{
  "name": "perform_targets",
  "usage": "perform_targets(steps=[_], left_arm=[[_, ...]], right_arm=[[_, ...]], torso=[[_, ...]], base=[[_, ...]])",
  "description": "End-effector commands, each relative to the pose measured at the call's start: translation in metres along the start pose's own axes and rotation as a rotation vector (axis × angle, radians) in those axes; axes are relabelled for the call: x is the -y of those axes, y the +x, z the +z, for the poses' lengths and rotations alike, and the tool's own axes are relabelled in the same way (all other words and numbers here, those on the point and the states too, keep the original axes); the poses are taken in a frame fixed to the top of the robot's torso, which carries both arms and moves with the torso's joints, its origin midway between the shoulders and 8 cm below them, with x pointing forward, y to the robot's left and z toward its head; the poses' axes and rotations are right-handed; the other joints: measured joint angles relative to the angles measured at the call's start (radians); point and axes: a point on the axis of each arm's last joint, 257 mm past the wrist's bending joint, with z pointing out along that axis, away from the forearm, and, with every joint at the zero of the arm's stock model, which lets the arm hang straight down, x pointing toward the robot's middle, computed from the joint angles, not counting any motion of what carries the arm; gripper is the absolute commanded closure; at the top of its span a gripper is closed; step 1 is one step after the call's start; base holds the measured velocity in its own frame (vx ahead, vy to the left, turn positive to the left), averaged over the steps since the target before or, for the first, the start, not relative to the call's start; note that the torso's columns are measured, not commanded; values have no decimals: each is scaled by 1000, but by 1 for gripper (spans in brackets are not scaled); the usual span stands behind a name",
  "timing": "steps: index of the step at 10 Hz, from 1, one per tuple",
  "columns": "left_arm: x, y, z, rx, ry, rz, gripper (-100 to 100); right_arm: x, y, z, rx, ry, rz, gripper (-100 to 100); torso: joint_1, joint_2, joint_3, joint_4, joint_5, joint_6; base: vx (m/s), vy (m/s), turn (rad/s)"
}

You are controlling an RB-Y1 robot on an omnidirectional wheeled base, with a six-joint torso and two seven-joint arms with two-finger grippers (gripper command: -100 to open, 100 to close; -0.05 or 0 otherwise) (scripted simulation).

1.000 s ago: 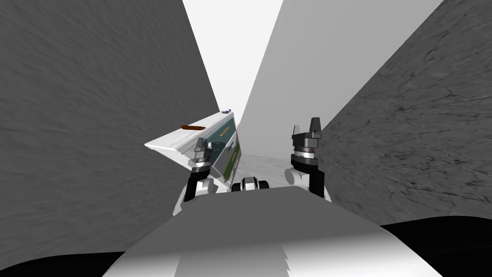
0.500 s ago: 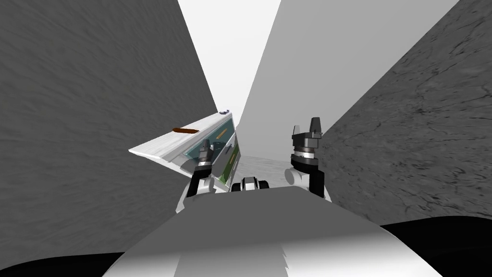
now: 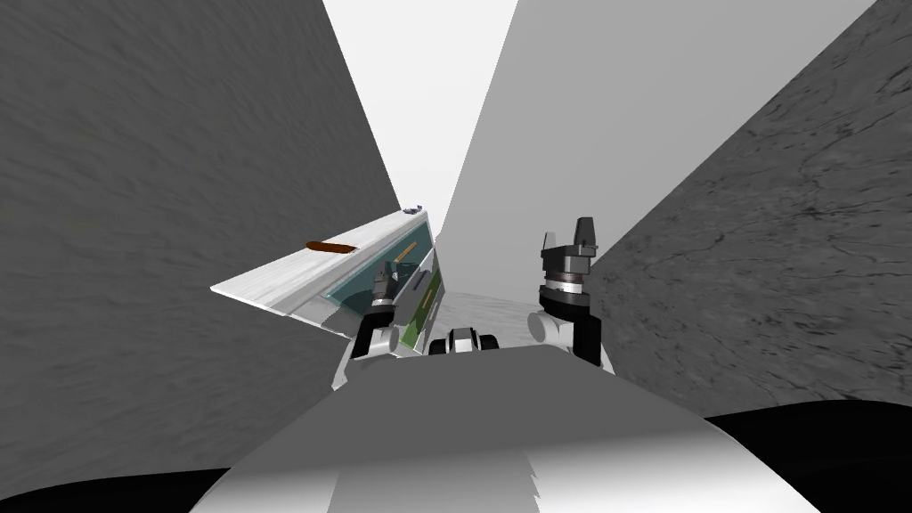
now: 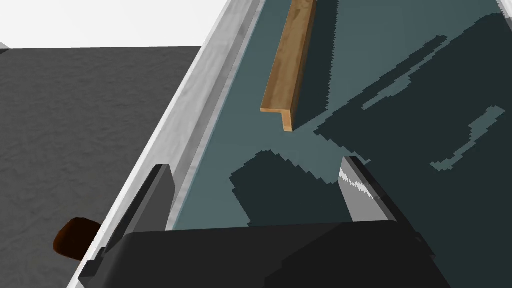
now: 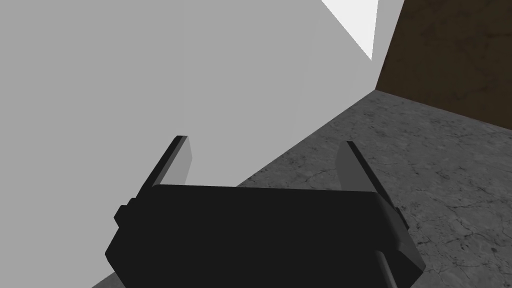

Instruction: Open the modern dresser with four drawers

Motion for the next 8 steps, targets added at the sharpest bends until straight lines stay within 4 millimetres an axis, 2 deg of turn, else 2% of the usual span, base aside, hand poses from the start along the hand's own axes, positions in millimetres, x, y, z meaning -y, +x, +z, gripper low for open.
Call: perform_targets(steps=[1,3,6,7,8], left_arm=[[-20,0,1,35,-56,-36,-100],[-27,1,0,61,-74,-69,-100],[-16,-2,2,56,-69,-58,-100],[-18,-2,2,55,-67,-58,-100],[-25,0,1,54,-69,-59,100]], right_arm=[[0,0,0,0,0,0,0],[0,0,0,0,0,0,0],[0,0,0,0,0,0,0],[0,0,0,0,0,0,0],[0,0,0,0,0,0,0]], torso=[[1,2,1,0,0,0],[3,5,3,1,1,0],[2,1,1,1,1,0],[2,-1,-1,0,1,0],[1,2,1,0,0,0]], base=[[78,-53,17],[50,-25,6],[59,5,-8],[45,9,-2],[-51,-10,21]])
